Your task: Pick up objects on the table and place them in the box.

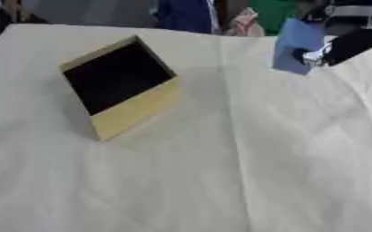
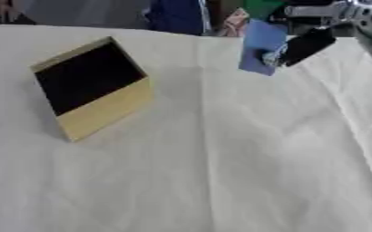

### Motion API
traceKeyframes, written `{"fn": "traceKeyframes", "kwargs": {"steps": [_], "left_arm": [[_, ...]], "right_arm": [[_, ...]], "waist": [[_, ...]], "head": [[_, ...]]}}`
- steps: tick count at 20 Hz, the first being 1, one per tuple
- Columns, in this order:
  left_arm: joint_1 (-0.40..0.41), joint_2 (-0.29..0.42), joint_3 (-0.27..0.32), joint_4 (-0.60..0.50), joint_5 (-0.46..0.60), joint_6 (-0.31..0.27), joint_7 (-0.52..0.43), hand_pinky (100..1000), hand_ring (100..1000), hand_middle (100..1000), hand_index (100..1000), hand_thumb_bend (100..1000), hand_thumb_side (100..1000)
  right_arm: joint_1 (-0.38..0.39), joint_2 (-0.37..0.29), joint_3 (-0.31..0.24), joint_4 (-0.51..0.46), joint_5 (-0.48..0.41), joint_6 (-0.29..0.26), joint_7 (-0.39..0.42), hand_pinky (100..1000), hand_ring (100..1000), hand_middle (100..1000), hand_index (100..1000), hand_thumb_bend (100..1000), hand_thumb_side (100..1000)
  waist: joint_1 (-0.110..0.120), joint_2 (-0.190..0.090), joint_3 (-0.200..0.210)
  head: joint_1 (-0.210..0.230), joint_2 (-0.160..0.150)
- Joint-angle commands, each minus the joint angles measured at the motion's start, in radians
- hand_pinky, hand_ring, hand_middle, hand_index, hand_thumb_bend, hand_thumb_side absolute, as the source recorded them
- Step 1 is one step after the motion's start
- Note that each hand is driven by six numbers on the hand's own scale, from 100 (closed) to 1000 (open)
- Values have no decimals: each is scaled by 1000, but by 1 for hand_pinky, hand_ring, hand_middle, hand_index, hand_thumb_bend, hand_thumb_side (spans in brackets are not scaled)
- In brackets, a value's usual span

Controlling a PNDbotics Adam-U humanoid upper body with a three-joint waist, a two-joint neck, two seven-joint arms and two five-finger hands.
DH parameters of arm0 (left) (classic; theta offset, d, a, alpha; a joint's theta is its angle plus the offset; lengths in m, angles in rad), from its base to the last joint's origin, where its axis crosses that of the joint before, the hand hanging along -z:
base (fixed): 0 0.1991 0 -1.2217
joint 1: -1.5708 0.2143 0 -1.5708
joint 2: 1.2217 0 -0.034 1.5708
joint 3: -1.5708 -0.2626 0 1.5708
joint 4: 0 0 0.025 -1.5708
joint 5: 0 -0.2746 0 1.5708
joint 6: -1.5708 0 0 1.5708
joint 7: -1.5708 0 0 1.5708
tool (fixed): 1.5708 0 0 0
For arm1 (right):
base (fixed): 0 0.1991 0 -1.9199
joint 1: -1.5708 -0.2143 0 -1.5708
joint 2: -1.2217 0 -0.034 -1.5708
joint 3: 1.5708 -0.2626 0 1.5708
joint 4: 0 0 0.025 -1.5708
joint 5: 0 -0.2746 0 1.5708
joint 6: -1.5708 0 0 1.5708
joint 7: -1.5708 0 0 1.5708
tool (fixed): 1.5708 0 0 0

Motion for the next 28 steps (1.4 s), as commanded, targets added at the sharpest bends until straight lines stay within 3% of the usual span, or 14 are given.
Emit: {"fn": "traceKeyframes", "kwargs": {"steps": [1, 9, 16, 28], "left_arm": [[-21, 25, 6, -16, 4, -4, -6, 672, 623, 640, 858, 100, 943], [-70, 7, -7, -16, 23, -15, -20, 672, 624, 640, 857, 100, 942], [-102, -11, -11, -16, 37, -20, -27, 672, 624, 639, 857, 100, 942], [-163, -34, -23, -16, 53, -31, -38, 673, 626, 640, 857, 100, 941]], "right_arm": [[-63, 31, -7, 32, 21, -5, 3, 872, 894, 595, 791, 100, 581], [-178, 192, -19, 143, 60, -20, -21, 863, 885, 578, 789, 100, 586], [-220, 336, -70, 219, 97, -24, -75, 856, 879, 566, 793, 100, 615], [-276, 528, -99, 350, 231, -51, -188, 854, 873, 553, 789, 100, 615]], "waist": [[1, -14, 4], [0, -3, 23], [3, 6, 43], [-1, 22, 77]], "head": [[-13, -6], [-94, -2], [-114, 15], [-154, -16]]}}
